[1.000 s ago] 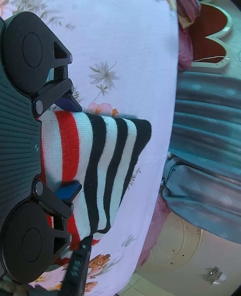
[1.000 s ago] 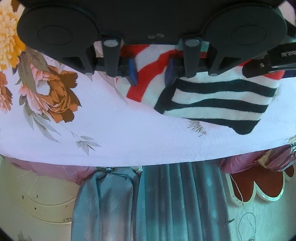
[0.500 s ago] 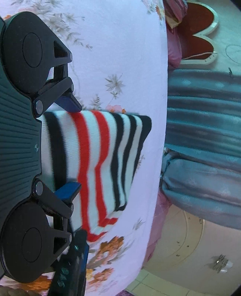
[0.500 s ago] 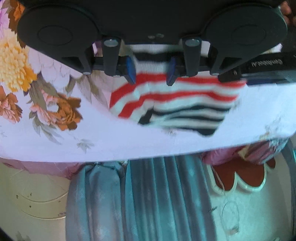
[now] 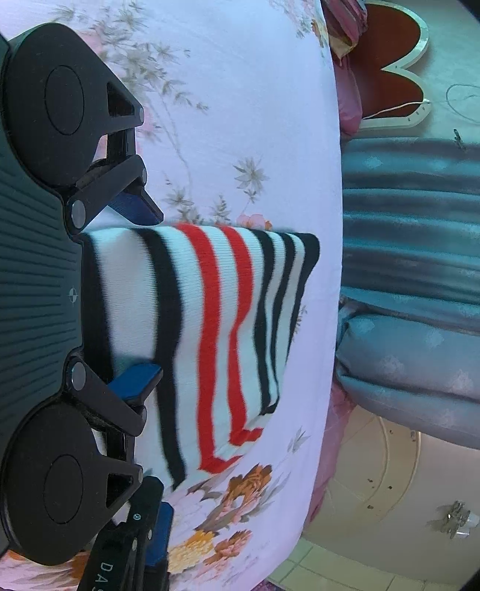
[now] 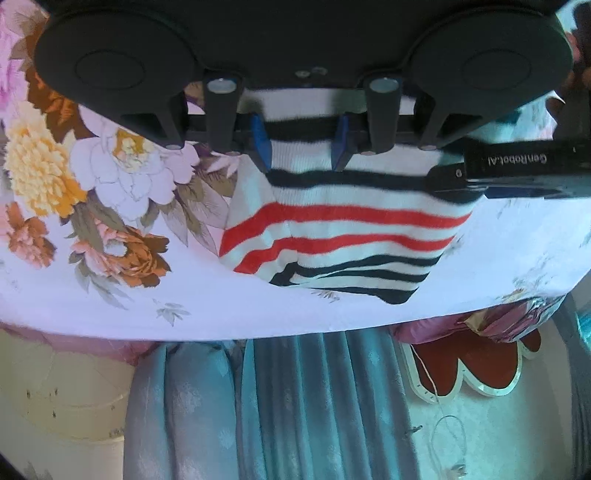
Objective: Fold small clothes
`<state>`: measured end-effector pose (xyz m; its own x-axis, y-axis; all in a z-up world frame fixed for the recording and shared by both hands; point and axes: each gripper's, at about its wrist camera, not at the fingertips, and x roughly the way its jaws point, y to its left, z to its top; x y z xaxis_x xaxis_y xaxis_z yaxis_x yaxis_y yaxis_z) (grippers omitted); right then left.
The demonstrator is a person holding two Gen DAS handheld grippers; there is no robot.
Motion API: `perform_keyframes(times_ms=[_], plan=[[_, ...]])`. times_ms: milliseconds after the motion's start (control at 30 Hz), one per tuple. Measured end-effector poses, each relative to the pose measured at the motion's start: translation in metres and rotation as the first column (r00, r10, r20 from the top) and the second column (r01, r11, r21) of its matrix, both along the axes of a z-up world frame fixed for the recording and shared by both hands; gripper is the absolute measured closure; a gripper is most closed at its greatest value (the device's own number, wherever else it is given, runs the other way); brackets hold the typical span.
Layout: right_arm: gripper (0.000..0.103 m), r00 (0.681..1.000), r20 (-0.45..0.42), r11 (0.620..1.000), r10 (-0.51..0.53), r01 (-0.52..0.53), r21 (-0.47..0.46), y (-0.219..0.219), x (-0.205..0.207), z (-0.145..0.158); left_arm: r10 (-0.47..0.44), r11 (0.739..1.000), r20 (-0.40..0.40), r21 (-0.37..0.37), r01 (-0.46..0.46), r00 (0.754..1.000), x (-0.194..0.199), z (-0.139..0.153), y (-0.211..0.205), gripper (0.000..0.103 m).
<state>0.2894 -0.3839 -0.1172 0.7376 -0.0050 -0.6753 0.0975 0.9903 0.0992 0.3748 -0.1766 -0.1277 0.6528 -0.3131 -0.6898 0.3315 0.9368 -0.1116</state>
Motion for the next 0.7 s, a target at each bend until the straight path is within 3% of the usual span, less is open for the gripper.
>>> perform_keyframes(times_ms=[133, 333, 500, 533, 567, 700], plan=[[0.068, 1.0, -0.01, 0.999, 0.018, -0.018, -0.035, 0.004, -0.008, -0.001, -0.008, 1.0, -0.017, 0.003, 0.008, 1.0, -0.014, -0.006, 0.008, 0.022], [0.062, 1.0, -0.012, 0.999, -0.005, 0.005, 0.035, -0.007, -0.038, 0.007, -0.024, 1.0, -0.048, -0.008, 0.024, 0.999, -0.036, -0.01, 0.027, 0.022], [0.084, 0.995, -0.087, 0.981, -0.041, 0.057, 0.186, -0.019, -0.052, -0.019, -0.015, 0.999, -0.068, -0.031, 0.013, 0.998, -0.042, -0.021, 0.036, 0.022], [0.087, 0.995, -0.085, 0.976, -0.053, 0.07, 0.209, -0.021, -0.054, -0.021, -0.02, 0.999, -0.061, -0.03, 0.018, 0.998, -0.043, -0.021, 0.036, 0.03], [0.092, 0.994, -0.084, 0.969, -0.062, 0.081, 0.234, -0.022, -0.055, -0.021, -0.036, 0.999, -0.06, -0.035, 0.033, 0.998, -0.043, -0.02, 0.035, 0.044], [0.095, 0.998, -0.05, 0.961, -0.028, 0.041, 0.275, -0.017, -0.056, -0.01, -0.063, 0.998, -0.038, -0.02, 0.062, 0.997, -0.048, -0.014, 0.03, 0.052]])
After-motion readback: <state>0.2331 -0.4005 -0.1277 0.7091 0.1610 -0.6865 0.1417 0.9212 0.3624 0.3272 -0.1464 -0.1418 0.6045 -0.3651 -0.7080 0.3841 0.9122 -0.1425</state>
